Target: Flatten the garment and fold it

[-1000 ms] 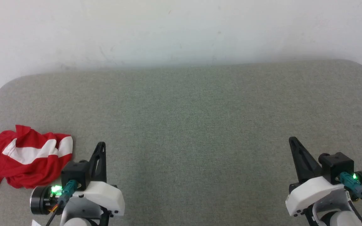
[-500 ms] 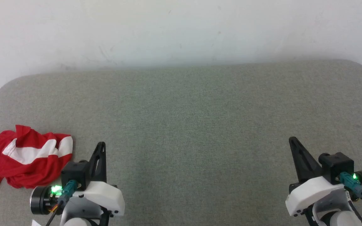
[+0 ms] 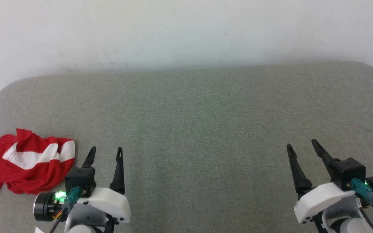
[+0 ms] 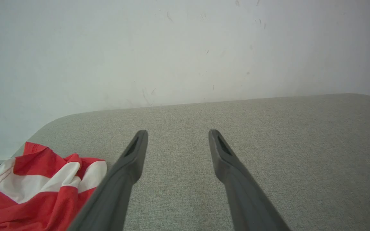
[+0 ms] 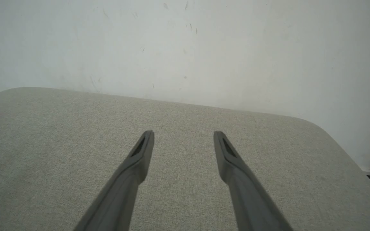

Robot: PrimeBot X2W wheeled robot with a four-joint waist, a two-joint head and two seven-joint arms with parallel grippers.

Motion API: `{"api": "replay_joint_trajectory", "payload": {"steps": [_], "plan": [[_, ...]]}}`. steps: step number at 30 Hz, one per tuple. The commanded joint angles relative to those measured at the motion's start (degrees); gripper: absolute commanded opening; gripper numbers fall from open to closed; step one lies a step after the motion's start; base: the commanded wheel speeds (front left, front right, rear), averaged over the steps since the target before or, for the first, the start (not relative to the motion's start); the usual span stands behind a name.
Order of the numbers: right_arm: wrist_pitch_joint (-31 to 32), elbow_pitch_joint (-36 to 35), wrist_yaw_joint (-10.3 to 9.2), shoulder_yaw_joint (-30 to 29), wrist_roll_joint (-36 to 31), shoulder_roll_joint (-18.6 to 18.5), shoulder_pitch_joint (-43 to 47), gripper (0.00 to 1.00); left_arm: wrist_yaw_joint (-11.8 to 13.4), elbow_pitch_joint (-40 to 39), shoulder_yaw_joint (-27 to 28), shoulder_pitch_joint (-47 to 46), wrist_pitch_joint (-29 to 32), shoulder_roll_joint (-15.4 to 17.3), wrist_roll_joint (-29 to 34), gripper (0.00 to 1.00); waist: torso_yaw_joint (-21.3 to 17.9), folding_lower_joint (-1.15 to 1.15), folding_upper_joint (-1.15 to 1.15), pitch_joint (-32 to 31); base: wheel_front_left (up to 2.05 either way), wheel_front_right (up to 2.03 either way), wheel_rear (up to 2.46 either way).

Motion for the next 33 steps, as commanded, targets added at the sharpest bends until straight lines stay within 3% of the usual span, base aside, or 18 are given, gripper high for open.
{"api": "replay_joint_trajectory", "payload": {"steps": [1,15,33], "plan": [[-0.58,0.36,0.0,-0.1,0.78,0.03,0.28,1.0,0.34,0.28,-0.33,-0.21,-0.57,-0.02,-0.64,1.0,0.04,0.0,0.0,-0.01,0.0,0.0,0.0],[-2.25,1.38,-0.01,0.02,2.81,0.05,0.71,1.0,0.97,1.06,-1.08,-0.19,-2.25,-0.05,-1.82,1.0,2.0,0.0,0.0,-0.35,0.0,0.0,0.0],[-4.29,2.67,-0.02,0.27,5.54,0.07,1.49,1.0,1.39,1.98,-1.47,0.05,-4.29,-0.08,-2.56,1.0,8.69,0.0,0.0,-1.13,0.0,0.0,0.0]]}}
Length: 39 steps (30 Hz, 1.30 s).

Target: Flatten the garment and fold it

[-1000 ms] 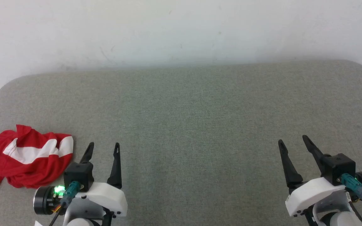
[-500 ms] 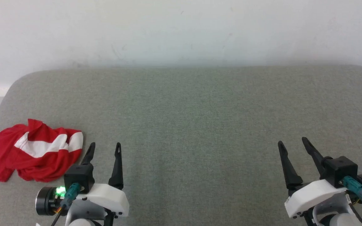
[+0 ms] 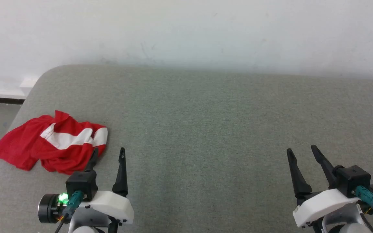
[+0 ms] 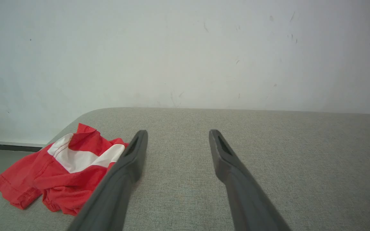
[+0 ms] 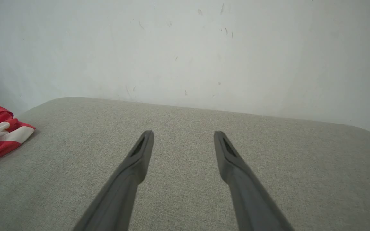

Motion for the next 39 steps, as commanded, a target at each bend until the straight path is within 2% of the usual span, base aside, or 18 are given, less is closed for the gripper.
{"api": "replay_joint_trajectory", "payload": {"steps": [1,18,39], "plan": [[-0.72,0.42,-0.02,0.15,0.69,0.07,0.58,1.0,0.36,0.27,-0.16,0.06,-0.84,-0.08,-0.38,1.0,1.59,0.0,-0.01,-0.28,0.0,0.0,0.0],[-2.75,1.8,-0.03,0.73,3.21,0.09,0.73,1.0,0.72,1.16,-0.57,0.29,-2.87,-0.11,-1.35,1.0,9.41,0.0,-0.01,-0.54,0.0,0.0,0.0],[-5.26,3.64,-0.03,1.64,6.77,0.12,1.14,1.0,1.0,2.83,-1.59,0.13,-5.38,-0.16,-2.55,1.0,16.98,0.0,-0.01,-1.02,0.0,0.0,0.0]]}}
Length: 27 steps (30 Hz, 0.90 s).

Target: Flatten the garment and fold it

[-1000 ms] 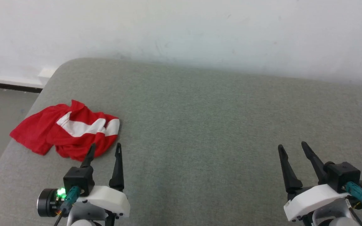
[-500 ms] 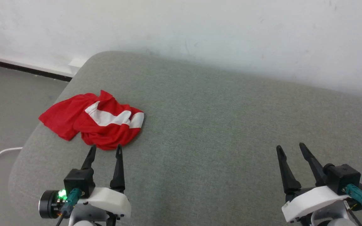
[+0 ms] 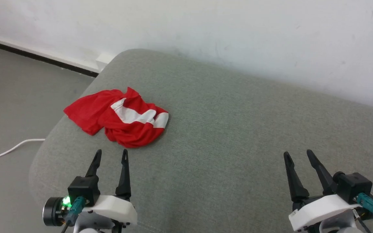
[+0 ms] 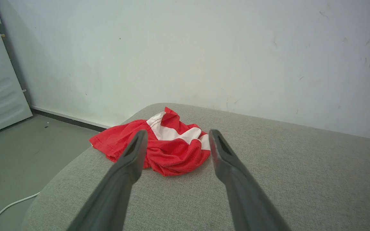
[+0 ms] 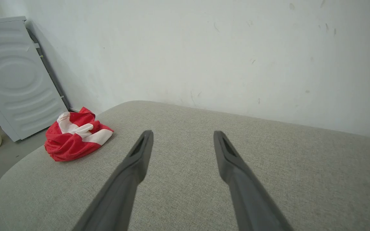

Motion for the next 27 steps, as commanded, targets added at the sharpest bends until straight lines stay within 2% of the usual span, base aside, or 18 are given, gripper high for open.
{"api": "replay_joint_trajectory", "payload": {"steps": [1,27], "plan": [[-0.5,0.34,-0.03,0.01,0.69,0.1,0.75,1.0,0.32,0.37,-0.21,0.11,-0.56,-0.16,-0.65,1.0,0.8,0.0,0.0,-0.15,0.0,0.0,0.0],[-3.61,2.41,-0.05,0.05,4.42,0.14,1.61,1.0,0.82,2.14,-1.4,0.65,-3.67,-0.21,-1.97,1.0,7.96,0.0,0.0,-1.16,0.0,0.0,0.0]]}}
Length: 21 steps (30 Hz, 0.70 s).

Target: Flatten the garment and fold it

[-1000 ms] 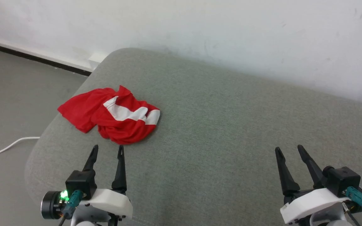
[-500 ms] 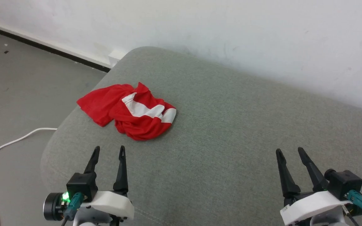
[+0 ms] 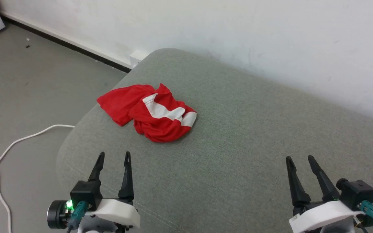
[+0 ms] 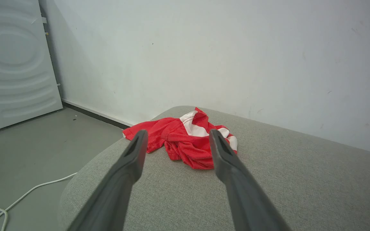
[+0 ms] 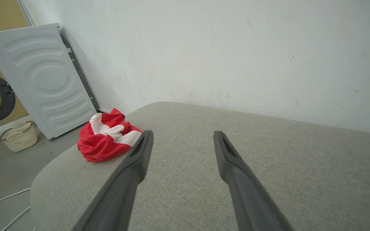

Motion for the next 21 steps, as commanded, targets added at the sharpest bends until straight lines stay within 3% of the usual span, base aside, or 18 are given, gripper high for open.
{"api": "replay_joint_trajectory", "payload": {"steps": [1,21], "plan": [[-0.71,0.46,-0.05,-0.08,0.75,0.13,0.69,1.0,0.52,0.46,-0.3,0.52,-0.72,-0.2,-0.47,1.0,0.96,0.0,0.0,-0.13,0.0,0.0,0.0],[-2.78,1.58,-0.05,-0.45,-1.25,0.16,1.0,1.0,1.25,1.83,-1.75,0.32,-2.79,-0.24,-0.77,1.0,5.94,0.0,0.0,-0.24,0.0,0.0,0.0]]}}
